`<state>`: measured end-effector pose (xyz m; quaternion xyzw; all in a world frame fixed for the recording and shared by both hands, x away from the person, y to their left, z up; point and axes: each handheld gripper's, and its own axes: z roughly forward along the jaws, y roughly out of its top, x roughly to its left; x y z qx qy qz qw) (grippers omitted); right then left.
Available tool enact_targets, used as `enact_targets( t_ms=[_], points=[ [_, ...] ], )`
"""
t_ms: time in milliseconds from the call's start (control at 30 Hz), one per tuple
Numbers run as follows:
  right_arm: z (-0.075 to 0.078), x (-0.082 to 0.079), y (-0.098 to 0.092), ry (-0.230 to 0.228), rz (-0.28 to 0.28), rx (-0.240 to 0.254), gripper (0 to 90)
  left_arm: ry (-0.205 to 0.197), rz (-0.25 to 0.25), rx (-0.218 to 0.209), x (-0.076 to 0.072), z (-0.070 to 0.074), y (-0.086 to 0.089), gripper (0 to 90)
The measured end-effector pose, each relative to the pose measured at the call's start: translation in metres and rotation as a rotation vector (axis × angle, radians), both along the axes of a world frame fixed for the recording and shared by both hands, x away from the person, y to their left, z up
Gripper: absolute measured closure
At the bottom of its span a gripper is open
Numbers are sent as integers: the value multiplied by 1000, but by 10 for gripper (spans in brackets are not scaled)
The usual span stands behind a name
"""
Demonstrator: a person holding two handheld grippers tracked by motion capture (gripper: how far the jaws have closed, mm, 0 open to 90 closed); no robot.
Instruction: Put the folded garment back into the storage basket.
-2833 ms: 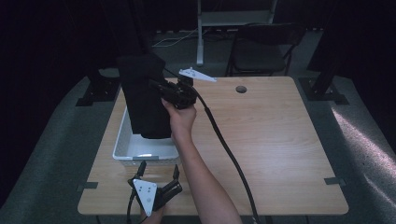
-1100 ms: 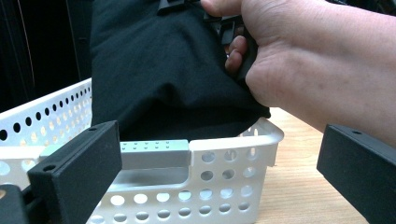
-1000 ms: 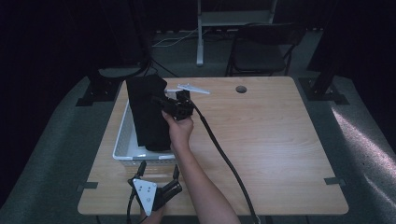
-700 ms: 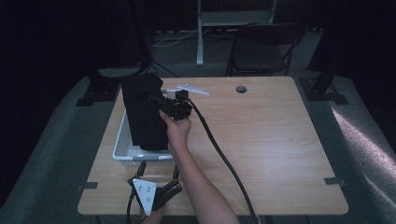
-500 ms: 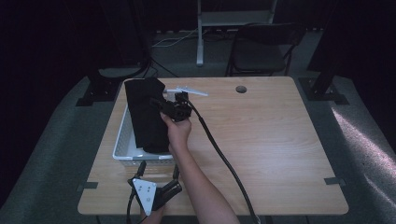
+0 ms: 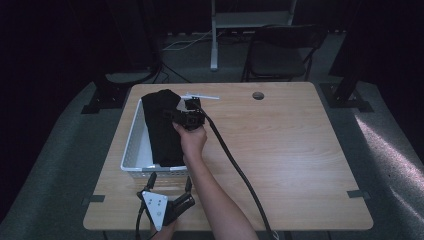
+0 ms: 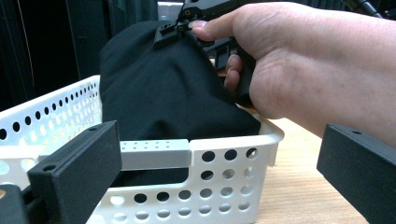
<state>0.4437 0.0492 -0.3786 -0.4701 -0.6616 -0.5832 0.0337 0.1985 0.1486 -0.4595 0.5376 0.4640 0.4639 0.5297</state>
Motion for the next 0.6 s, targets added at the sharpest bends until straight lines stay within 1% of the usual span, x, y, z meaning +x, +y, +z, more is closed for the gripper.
enact_targets(
  t_ms=[33, 100, 200, 233, 267, 333, 400, 467, 533, 600],
  points=[
    [1, 0, 1, 3, 7, -19, 601, 1, 0, 0, 0, 0, 0, 7],
    [2, 0, 3, -6, 8, -72, 587, 0, 0, -1, 0, 0, 0, 8],
    [1, 0, 4, -13, -2, -122, 583, 0, 0, 0, 0, 0, 0, 7],
    [0, 0, 3, -15, -1, -130, 584, 0, 0, 0, 0, 0, 0, 8],
    [1, -1, 2, -19, -5, -125, 594, 0, 0, 0, 0, 0, 0, 8],
    [3, -2, -2, -42, -5, -114, 626, 1, 1, 0, 0, 0, 0, 8],
    [7, -3, -5, -57, -8, -111, 617, 1, 3, -2, 0, 0, 0, 8],
    [11, -5, -6, -83, 6, -131, 566, 1, 3, -2, 0, 0, 0, 8],
    [12, -7, -8, -99, 24, -156, 558, 1, 4, -1, 0, 0, 0, 8],
    [11, -8, -10, -111, 41, -158, 558, 0, 5, 1, 0, 0, 0, 8]
  ],
)
